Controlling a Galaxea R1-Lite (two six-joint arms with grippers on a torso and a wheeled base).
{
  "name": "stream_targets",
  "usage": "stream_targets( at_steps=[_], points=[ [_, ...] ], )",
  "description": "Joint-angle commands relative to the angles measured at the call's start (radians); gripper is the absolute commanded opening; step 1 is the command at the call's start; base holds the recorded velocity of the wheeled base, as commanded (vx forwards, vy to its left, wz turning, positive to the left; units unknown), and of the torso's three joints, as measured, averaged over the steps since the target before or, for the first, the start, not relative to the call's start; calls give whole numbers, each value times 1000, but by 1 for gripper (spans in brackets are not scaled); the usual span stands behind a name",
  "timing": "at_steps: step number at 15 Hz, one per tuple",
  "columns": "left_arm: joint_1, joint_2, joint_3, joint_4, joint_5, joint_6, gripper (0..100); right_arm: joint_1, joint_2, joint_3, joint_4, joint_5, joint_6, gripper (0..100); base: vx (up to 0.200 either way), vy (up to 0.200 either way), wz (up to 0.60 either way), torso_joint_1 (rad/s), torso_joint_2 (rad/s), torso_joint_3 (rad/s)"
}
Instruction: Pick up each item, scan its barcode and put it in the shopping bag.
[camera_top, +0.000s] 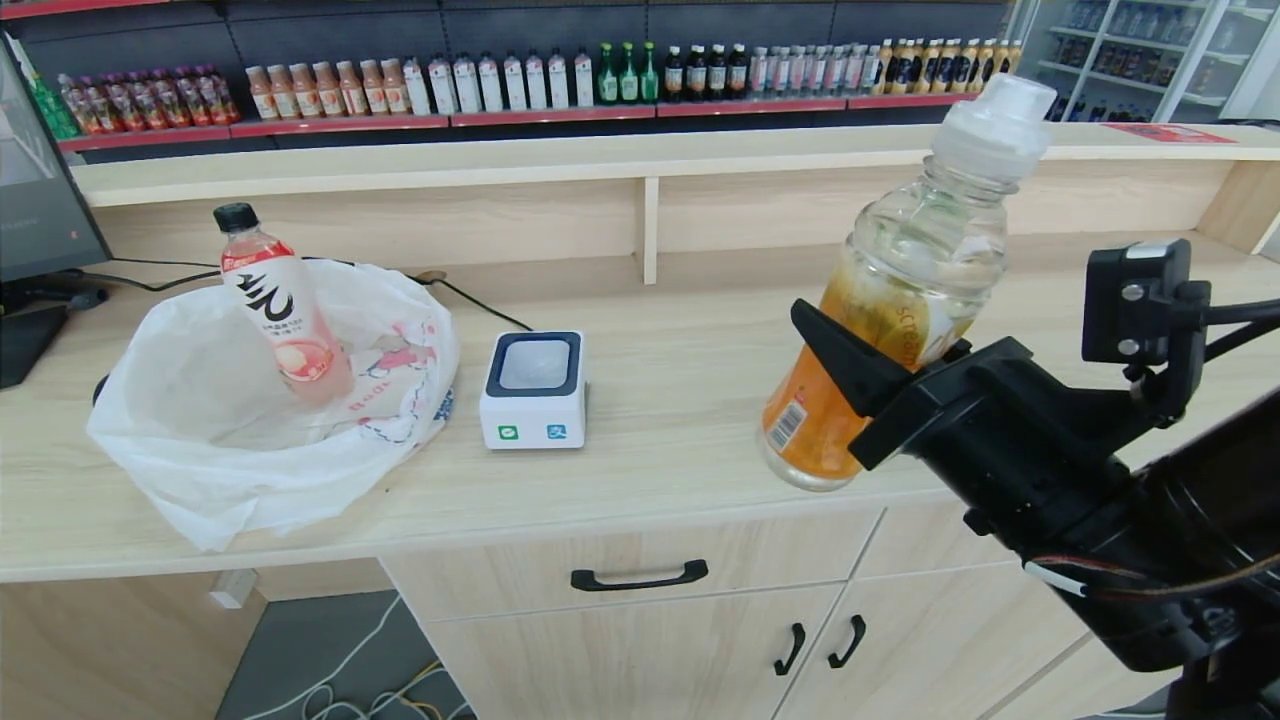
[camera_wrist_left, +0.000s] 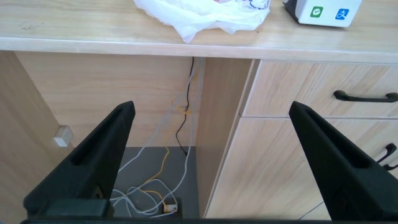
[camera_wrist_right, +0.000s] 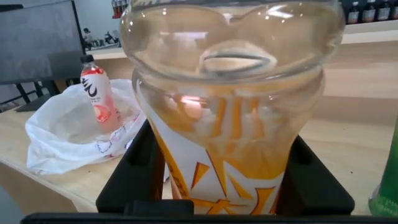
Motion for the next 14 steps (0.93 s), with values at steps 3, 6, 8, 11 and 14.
stream_targets(
  at_steps=[3,6,8,11,14],
  points=[
    [1,0,0,0,0,0,100,2,-7,-30,-1,-2,5,0,-67,0,0,1,1,2],
    [1,0,1,0,0,0,100,2,-15,-33,-1,-4,6,0,-133,0,0,5,3,3],
    [1,0,0,0,0,0,100,1,-23,-30,-1,-4,8,0,0,0,0,0,0,0],
    [1,0,0,0,0,-1,100,-2,-21,-35,-1,-4,6,0,0,200,0,-6,-3,4],
    [1,0,0,0,0,-3,100,-12,-21,-35,-1,-5,8,0,0,200,0,17,10,1]
  ],
)
